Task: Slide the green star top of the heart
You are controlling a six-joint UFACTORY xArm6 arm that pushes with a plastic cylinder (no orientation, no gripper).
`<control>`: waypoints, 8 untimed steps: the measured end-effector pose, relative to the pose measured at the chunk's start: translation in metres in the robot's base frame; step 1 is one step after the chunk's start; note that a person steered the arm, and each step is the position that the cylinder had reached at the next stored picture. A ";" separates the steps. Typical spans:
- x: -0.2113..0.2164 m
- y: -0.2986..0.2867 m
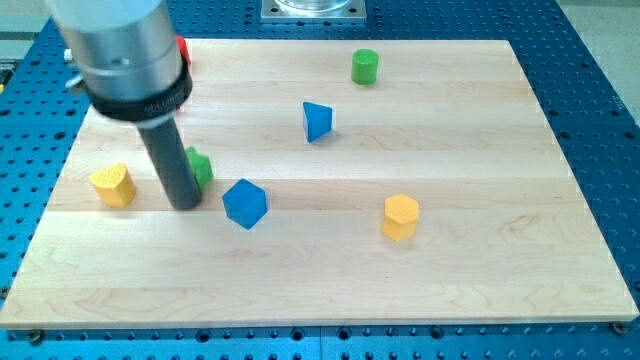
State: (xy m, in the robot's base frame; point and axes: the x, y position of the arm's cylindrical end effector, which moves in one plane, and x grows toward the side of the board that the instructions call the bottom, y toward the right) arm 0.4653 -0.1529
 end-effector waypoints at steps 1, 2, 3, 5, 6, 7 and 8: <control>-0.044 0.019; -0.057 0.050; -0.093 0.054; -0.094 0.005; -0.090 -0.044; -0.102 -0.049; -0.176 0.054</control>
State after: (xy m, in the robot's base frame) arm 0.2893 -0.0989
